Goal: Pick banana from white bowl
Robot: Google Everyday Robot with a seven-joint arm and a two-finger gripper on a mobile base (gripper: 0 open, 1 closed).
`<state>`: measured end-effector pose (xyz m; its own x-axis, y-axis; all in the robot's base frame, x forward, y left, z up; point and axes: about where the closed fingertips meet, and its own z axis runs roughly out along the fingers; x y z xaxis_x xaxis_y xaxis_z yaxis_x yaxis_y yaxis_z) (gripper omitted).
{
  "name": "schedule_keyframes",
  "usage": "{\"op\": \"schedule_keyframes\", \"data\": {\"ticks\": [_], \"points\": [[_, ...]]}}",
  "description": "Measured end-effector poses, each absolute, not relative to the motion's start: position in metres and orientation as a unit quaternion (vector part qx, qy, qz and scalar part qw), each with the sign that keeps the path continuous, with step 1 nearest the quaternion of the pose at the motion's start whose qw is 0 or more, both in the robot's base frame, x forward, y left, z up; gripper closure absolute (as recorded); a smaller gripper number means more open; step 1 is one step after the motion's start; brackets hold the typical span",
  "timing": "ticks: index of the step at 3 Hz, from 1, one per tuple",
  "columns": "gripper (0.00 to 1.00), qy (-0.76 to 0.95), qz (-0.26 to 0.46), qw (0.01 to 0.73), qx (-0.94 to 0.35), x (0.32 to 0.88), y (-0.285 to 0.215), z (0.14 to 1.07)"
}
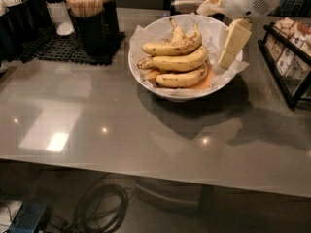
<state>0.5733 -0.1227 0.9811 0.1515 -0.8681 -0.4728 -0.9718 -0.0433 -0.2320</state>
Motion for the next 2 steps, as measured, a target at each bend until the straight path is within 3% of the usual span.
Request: {"op": "schedule_keyframes", "data": {"ticks": [2], "points": [[0.0,0.643,0.101,0.281,-0.705,0.5912,-0.1173,0.985]]}}
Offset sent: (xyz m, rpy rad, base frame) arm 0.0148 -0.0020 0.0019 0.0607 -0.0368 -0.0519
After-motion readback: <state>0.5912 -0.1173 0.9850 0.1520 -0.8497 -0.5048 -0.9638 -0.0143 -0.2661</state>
